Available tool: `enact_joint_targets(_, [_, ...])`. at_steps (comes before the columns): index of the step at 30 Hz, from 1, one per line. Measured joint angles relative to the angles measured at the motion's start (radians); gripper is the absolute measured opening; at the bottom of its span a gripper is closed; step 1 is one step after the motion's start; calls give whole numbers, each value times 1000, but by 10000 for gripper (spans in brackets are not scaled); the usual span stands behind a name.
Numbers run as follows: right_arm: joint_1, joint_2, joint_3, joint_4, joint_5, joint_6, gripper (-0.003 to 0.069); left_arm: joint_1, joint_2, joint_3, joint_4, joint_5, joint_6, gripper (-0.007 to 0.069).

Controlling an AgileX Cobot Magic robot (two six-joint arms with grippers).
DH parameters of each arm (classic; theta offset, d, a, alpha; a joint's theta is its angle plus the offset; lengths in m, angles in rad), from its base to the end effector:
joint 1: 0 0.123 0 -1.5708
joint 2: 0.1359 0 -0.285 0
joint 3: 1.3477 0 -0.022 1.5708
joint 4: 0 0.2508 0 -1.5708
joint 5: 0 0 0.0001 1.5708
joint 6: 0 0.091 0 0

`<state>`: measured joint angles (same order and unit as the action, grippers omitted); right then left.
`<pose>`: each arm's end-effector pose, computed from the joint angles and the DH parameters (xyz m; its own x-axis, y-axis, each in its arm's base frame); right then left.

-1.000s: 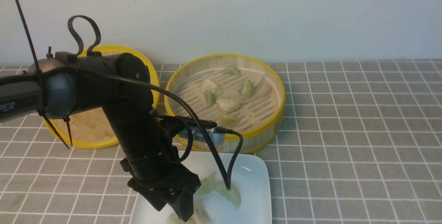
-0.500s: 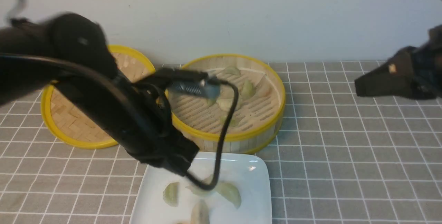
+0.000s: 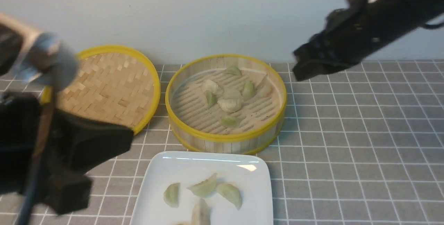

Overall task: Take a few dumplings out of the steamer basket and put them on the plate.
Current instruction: Use the right arm to grab a dumpling from inside the steamer

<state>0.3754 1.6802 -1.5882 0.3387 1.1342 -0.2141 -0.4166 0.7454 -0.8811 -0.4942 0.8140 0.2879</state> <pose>0.3231 0.1568 0.3423 -0.8027 -0.3842 -0.4561 -0.5269 0.8151 0.2409 0.1082 -0.0822 0.3767 -0.5025 0.1542 -0.8507 0.6203 0.7497 -0.2305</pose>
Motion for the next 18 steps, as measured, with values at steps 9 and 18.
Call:
enact_joint_targets(9, [144, 263, -216, -133, 12, 47, 146, 0, -254, 164, -1, -84, -36, -5])
enact_joint_targets(18, [202, 553, -369, -203, 5, 49, 424, 0, -369, 192, -1, -83, -63, -5])
